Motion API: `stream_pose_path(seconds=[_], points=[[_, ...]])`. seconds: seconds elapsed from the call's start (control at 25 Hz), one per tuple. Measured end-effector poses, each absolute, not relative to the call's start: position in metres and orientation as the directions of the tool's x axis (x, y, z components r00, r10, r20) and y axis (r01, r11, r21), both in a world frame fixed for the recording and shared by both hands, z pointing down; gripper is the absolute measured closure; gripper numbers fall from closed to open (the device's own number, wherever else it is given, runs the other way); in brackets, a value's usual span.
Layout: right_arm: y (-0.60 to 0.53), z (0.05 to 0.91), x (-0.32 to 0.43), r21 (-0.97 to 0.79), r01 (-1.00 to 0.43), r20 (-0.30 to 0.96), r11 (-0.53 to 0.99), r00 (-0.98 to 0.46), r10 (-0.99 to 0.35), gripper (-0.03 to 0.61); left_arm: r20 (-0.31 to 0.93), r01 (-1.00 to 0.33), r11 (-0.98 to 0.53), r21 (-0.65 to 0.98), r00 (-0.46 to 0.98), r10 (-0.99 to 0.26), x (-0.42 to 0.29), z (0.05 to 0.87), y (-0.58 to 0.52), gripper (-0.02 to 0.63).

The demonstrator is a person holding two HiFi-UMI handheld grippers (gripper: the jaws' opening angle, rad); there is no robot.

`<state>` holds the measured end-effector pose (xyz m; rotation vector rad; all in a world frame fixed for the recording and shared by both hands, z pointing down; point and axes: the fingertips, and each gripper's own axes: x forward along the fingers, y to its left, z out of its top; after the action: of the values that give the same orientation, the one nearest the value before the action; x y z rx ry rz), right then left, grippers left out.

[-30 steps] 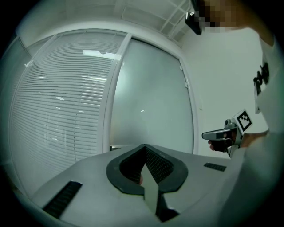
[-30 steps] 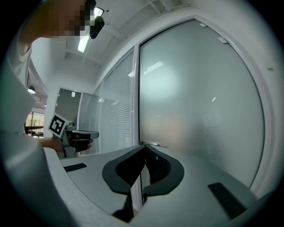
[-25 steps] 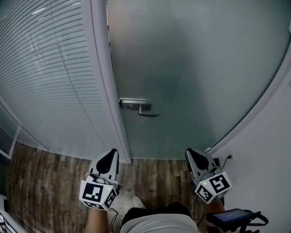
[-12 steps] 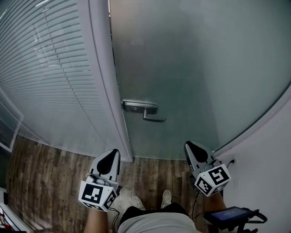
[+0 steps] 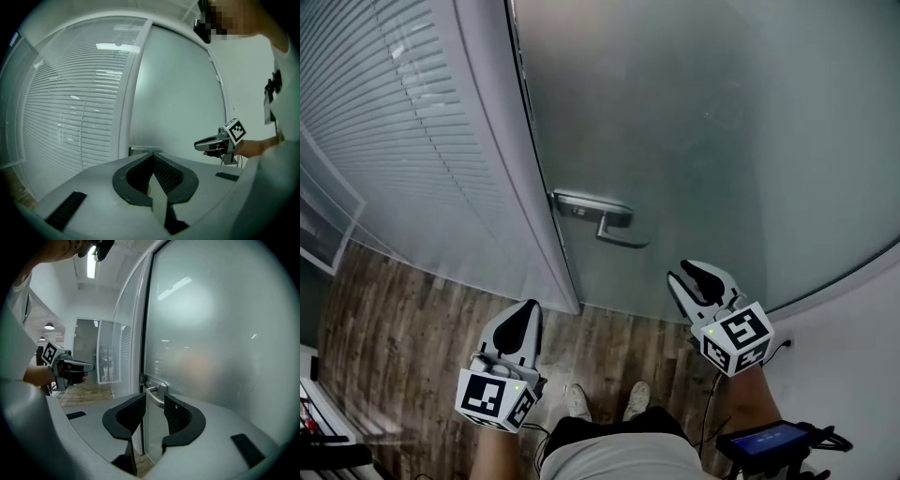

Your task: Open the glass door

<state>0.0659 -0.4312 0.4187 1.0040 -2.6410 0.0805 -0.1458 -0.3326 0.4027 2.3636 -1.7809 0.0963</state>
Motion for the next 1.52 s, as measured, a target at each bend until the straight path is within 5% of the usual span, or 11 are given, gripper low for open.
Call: stream_pose_path(seconds=[0.28,0.64,1.52], points=[[-0.468,0.461,0.041,0.142,-0.543,0.454,0.828,-0.707,-0.542,0.42,0.207,-0.971,-0.212,0.11,0.231,-0.951,-0.145,0.424,-0.336,0.614],[-0.504,0.494,0.019,0.218,-0.474,0.535,0.853,-0.673,-0.511,0.417,0.252,-0.978,-0.17,0.122,0.196,-0.948,-0.146,0.44,-0.334,0.614],[-0.513,0.497,0.012,0.149,-0.574,0.47,0.805,-0.675,-0.568,0.442,0.24,-0.979,-0.163,0.125,0.19,-0.952,-0.15,0.433,-0.329,0.615]])
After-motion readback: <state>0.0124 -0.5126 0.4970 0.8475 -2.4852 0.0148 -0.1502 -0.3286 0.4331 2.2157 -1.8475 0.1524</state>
